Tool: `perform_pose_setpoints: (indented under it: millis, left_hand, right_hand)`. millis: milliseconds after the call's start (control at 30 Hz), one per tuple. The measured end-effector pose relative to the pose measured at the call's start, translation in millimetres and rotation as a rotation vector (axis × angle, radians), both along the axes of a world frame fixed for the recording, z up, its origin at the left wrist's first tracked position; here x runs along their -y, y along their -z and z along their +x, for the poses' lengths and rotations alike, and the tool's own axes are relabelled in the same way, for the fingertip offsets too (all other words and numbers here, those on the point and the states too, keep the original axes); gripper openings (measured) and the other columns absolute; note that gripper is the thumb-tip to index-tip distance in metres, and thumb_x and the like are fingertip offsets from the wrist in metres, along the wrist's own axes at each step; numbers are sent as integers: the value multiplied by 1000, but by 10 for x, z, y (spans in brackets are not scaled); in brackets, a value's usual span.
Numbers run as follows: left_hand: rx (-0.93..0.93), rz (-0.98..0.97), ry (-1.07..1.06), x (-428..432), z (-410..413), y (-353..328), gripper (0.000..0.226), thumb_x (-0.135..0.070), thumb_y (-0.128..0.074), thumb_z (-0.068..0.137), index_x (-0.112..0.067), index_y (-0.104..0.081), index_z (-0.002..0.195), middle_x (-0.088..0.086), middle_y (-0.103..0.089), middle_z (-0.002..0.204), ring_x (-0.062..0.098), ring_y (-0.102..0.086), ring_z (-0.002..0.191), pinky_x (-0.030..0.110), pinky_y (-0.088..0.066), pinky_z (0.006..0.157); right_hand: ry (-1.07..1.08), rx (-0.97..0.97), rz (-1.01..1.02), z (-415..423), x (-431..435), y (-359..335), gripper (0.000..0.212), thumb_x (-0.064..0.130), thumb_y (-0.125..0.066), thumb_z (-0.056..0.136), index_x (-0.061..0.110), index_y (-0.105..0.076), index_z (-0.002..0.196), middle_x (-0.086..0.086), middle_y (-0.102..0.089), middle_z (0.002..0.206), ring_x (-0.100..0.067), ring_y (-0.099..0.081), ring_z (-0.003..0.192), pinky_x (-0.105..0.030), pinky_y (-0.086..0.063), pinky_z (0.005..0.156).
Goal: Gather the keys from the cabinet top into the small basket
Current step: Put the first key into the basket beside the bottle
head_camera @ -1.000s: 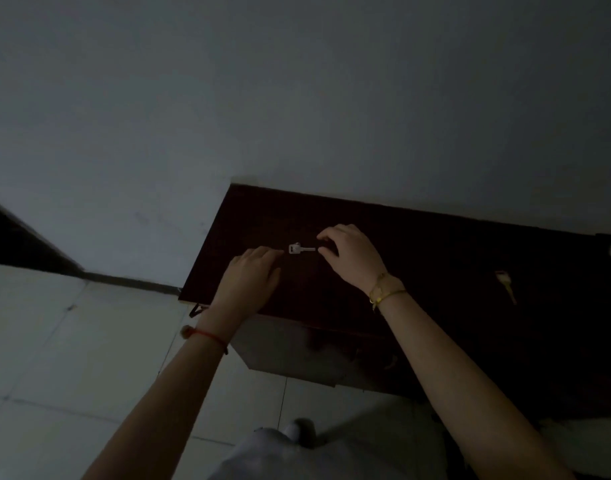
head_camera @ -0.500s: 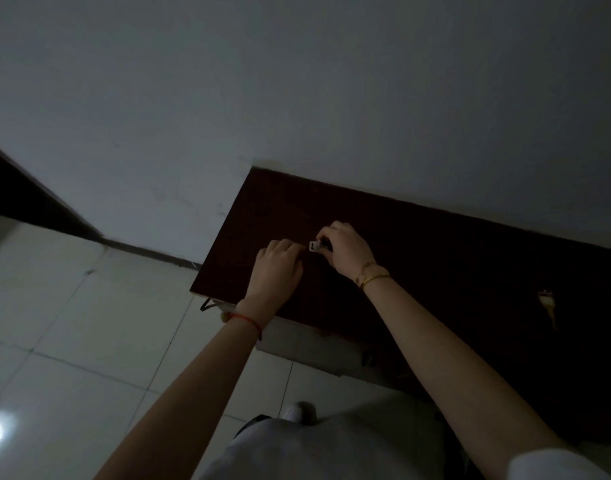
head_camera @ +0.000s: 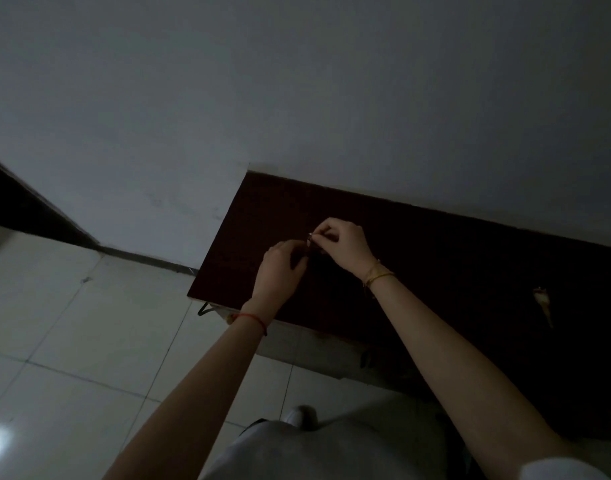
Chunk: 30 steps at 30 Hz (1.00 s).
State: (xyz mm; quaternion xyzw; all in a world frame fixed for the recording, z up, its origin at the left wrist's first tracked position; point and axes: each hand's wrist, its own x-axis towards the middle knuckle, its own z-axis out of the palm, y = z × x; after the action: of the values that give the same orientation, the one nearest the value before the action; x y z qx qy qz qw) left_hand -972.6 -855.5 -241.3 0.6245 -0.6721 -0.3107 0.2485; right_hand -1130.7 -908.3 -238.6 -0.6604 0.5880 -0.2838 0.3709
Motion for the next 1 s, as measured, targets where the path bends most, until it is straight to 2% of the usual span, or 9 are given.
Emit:
perform_pose_setpoints:
  millis: [100, 167, 300, 400, 533, 700, 800, 900, 1000]
  left_hand:
    - [-150, 14, -65, 5, -32, -46, 32, -16, -62, 90, -13, -62, 122, 6, -68, 117, 14, -63, 106, 21, -46, 89]
    - [-225, 26, -92, 1, -45, -80, 30, -17, -63, 90, -12, -64, 120, 5, -70, 115, 10, -64, 104, 17, -46, 87]
    - [-354, 77, -141, -35, -52, -155, 22, -19, -67, 87, -13, -71, 108, 7, -74, 102, 18, -70, 95, 37, -57, 90]
    - [-459, 120, -108, -102, -81, -236, 17, -20, -69, 85, -14, -73, 101, 7, -75, 95, 21, -71, 90, 43, -58, 88]
    - [-561, 154, -48, -193, -148, -310, 13, -21, -71, 85, -18, -73, 97, 3, -75, 89, 15, -70, 83, 41, -57, 85]
    - [-595, 168, 30, -302, -269, -341, 7, -25, -72, 84, -25, -74, 91, 1, -74, 85, 12, -69, 81, 35, -56, 81]
    - [-597, 138, 86, -361, -350, -359, 5, -29, -71, 84, -29, -75, 87, -7, -74, 79, 4, -68, 77, 23, -54, 72]
    - [-644, 138, 146, -414, -442, -409, 6, -30, -71, 84, -32, -76, 82, -9, -74, 76, 0, -68, 75, 15, -52, 66]
    - [-668, 166, 205, -467, -575, -460, 6, -30, -71, 84, -30, -77, 82, -10, -76, 80, 2, -69, 79, 15, -54, 69]
  right_hand:
    - [26, 189, 30, -28, -81, -92, 7, 21, -67, 84, 16, -68, 88, -2, -74, 85, -10, -72, 78, -31, -61, 75]
    - [47, 299, 56, -53, -128, -147, 7, 19, -67, 84, 14, -68, 88, -5, -74, 86, -14, -73, 78, -31, -61, 73]
    - [91, 512, 108, -138, -242, -245, 9, 14, -65, 86, 9, -67, 92, -11, -71, 93, -20, -72, 86, -31, -61, 72]
    - [128, 578, 103, -202, -357, -319, 7, 12, -67, 84, 9, -67, 90, -9, -71, 90, -17, -72, 84, -25, -60, 68]
    - [148, 510, 6, -289, -526, -414, 8, 10, -68, 83, 9, -66, 90, -4, -71, 84, -9, -69, 72, -19, -56, 61]
    - [213, 293, -130, -375, -754, -503, 8, 12, -66, 84, 7, -68, 91, -3, -69, 77, -12, -66, 62, -22, -53, 56]
    - [273, 201, -201, -433, -911, -536, 6, 15, -66, 85, 10, -68, 89, -1, -69, 74, -9, -64, 59, -16, -49, 53]
    - [340, 185, -248, -521, -1060, -589, 5, 16, -66, 84, 12, -68, 87, 4, -68, 71, -6, -63, 58, -11, -47, 53]
    - [413, 206, -269, -632, -1209, -653, 5, 16, -66, 84, 12, -68, 85, 1, -68, 69, -8, -63, 57, -14, -48, 53]
